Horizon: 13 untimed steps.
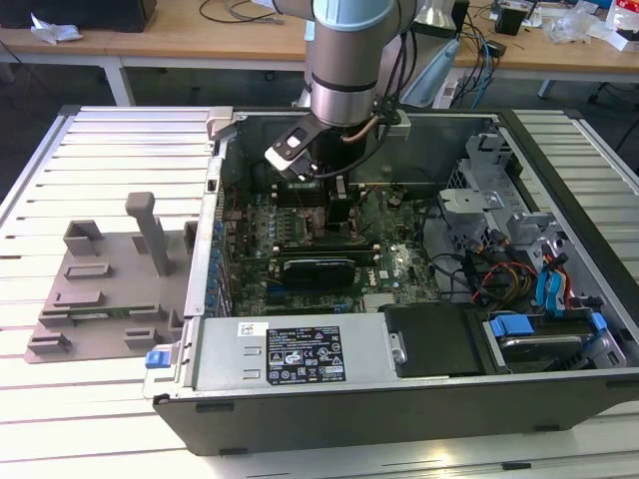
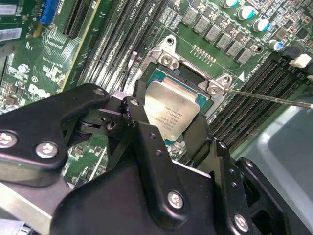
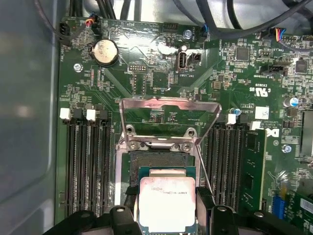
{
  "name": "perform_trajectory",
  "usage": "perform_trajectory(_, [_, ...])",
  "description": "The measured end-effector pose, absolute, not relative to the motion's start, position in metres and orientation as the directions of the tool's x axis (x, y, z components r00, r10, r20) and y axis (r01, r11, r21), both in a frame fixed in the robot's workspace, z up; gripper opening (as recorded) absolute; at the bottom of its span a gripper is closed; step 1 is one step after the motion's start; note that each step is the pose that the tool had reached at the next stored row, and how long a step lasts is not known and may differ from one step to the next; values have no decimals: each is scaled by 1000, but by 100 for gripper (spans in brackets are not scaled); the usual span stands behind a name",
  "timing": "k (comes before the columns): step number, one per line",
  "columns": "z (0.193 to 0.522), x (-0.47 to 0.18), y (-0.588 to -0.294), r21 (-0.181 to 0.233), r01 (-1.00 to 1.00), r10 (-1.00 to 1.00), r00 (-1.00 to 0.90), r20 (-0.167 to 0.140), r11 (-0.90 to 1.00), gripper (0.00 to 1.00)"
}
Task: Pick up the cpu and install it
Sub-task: 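Place the cpu into insertion slot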
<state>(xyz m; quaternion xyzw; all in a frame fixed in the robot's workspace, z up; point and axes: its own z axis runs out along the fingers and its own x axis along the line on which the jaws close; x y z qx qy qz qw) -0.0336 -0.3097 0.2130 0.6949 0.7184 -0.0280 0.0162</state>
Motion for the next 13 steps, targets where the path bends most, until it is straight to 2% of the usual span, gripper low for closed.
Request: perform_trajectory(13, [196, -31, -304, -18, 1000, 998, -27, -62, 26, 55])
